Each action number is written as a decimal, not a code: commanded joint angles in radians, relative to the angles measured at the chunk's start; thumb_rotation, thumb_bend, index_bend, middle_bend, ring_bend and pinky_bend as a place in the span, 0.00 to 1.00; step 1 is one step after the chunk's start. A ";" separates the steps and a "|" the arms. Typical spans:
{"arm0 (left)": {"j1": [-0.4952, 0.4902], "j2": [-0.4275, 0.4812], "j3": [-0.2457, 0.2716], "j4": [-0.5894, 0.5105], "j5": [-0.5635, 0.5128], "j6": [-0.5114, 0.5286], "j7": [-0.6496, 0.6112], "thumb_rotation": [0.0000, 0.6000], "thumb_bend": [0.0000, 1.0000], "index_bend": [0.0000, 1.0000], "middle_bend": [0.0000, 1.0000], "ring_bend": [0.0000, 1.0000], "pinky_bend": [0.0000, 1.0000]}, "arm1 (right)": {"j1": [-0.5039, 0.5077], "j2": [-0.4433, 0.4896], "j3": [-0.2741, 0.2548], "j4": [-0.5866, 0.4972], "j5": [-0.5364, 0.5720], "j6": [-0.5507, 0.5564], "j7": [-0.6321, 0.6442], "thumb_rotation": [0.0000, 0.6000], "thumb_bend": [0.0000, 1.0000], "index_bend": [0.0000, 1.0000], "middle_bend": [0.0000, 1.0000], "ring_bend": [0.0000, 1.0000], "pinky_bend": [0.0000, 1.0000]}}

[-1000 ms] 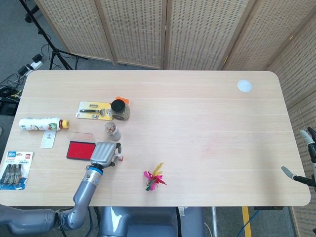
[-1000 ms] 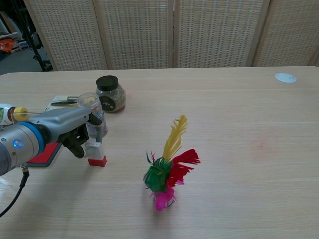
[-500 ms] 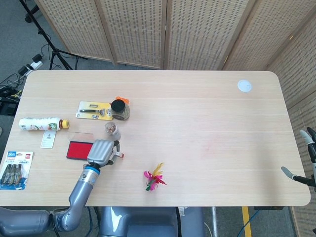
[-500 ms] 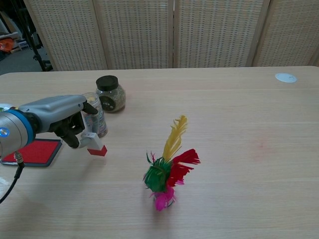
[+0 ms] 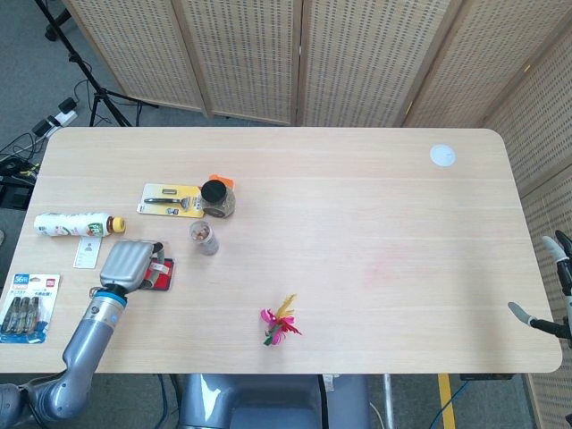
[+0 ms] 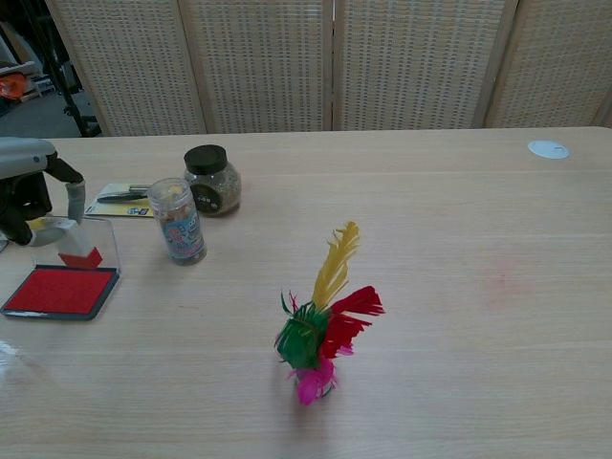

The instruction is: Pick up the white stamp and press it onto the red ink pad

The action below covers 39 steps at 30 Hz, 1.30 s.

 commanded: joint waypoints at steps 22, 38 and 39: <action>0.082 -0.070 0.027 0.381 0.161 -0.191 -0.383 1.00 0.40 0.59 1.00 0.98 0.93 | 0.003 -0.001 0.001 0.004 0.008 -0.011 0.005 1.00 0.00 0.00 0.00 0.00 0.00; 0.083 -0.125 0.028 0.429 0.148 -0.191 -0.349 1.00 0.40 0.59 1.00 0.98 0.93 | 0.000 0.004 0.004 0.007 0.011 -0.006 0.024 1.00 0.00 0.00 0.00 0.00 0.00; 0.083 -0.127 0.029 0.431 0.149 -0.191 -0.347 1.00 0.40 0.59 1.00 0.98 0.93 | 0.000 0.004 0.004 0.008 0.011 -0.006 0.025 1.00 0.00 0.00 0.00 0.00 0.00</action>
